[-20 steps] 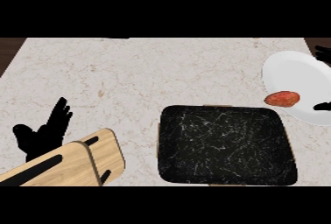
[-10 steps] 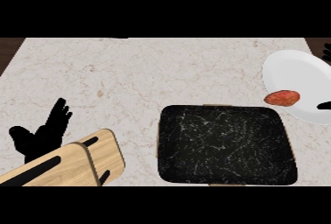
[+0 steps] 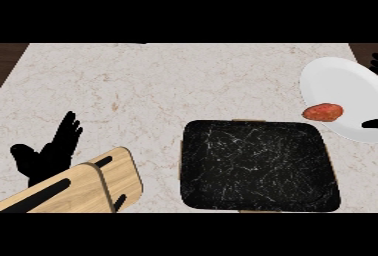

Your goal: Pick the sweet potato from the tray and place it in the plate

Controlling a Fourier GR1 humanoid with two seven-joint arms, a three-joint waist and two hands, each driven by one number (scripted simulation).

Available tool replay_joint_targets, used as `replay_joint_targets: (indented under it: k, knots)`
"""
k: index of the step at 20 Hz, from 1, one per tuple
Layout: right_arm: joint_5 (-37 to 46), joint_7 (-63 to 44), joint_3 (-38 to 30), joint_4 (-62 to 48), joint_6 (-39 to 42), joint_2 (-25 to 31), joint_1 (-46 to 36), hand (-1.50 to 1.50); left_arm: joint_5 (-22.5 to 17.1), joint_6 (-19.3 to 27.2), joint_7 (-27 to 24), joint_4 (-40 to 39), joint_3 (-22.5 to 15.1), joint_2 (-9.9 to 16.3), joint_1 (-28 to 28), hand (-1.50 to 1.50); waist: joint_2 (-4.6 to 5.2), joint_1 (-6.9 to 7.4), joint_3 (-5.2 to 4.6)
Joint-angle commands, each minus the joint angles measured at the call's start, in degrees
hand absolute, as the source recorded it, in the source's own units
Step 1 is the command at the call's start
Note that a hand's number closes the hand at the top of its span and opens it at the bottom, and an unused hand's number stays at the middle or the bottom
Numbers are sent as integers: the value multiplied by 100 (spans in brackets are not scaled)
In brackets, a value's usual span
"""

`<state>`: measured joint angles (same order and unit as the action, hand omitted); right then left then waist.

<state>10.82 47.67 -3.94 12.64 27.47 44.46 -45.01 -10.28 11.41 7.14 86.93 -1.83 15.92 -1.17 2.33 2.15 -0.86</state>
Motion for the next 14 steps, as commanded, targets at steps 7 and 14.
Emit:
replay_joint_targets:
  k: [7, 14]
  knots:
    - [30, 624, 87, -23, 494, 118, 105, -150, 414, 36, 298, -103, -529, -113, 356, 0, 16, 14, 154]
    - [-30, 727, 41, -98, 220, 214, 273, -150, 334, -24, 248, -44, -440, 4, 227, 0, 30, 75, 166]
